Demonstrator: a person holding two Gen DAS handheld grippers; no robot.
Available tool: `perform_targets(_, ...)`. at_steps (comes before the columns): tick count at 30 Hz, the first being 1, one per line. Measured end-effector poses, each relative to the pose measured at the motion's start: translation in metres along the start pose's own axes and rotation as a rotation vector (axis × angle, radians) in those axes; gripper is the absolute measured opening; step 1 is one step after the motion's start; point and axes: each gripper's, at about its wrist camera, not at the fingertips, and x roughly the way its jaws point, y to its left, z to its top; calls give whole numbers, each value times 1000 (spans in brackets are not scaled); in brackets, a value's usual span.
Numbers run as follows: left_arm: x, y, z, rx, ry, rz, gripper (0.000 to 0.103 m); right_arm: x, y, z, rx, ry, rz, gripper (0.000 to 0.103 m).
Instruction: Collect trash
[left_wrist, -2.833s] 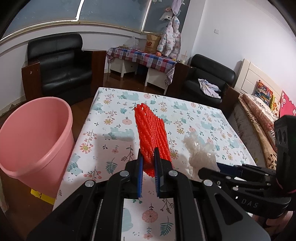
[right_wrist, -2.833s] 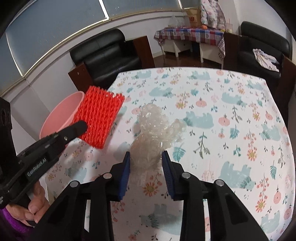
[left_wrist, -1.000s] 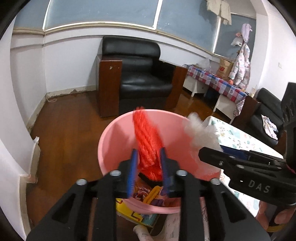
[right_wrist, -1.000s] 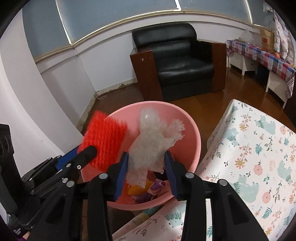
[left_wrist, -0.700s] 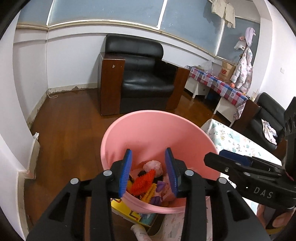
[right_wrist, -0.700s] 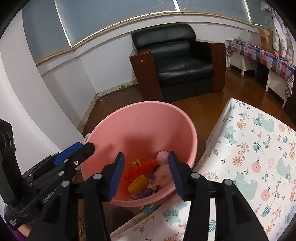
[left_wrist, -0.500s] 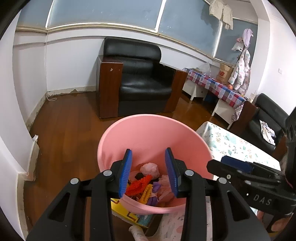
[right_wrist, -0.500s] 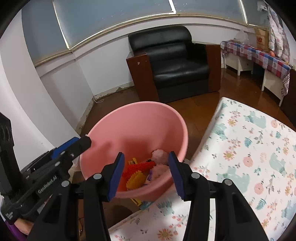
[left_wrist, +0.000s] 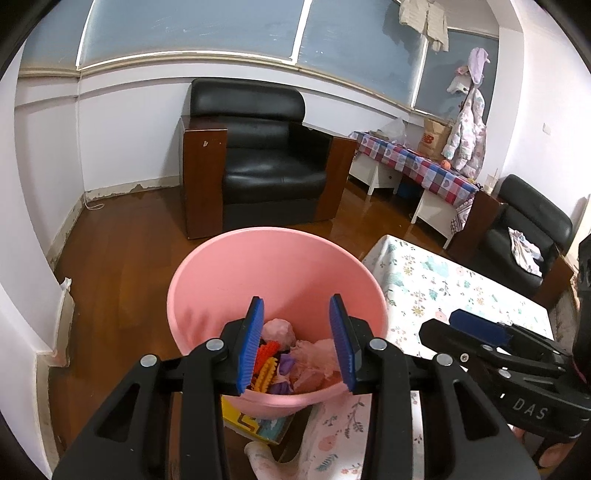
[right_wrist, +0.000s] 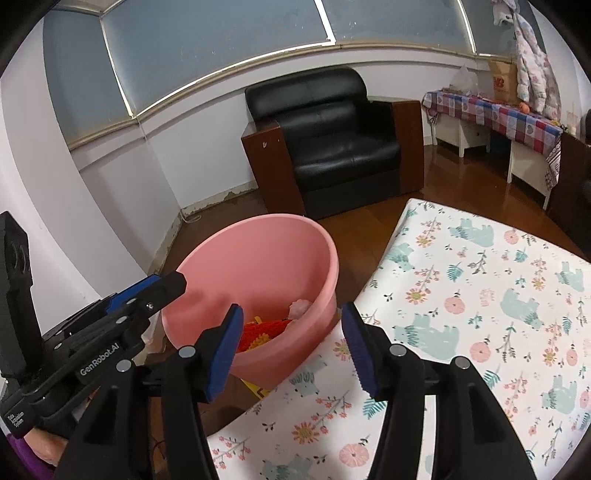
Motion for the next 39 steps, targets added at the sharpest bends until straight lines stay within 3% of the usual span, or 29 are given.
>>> perform_targets(25, -9, -61, -13, 99, 53, -88, 37, -74, -23, -31, 7, -150, -151, 68)
perform_targets(26, -9, -63, -14, 100, 59, -95, 39, -77, -25, -33, 12, -153, -157, 68)
perform_targets(27, -9, -65, -15, 103, 62, -100, 49, -78, -26, -33, 15, -155, -161, 68)
perform_targets(29, -10, -67, -15, 106, 59, -102, 53, -82, -28, -36, 22, -159, -169, 70)
perform_targets(39, -17, -85, -18, 144, 51, -118, 53, -97, -45, -46, 68, -168, -196, 71)
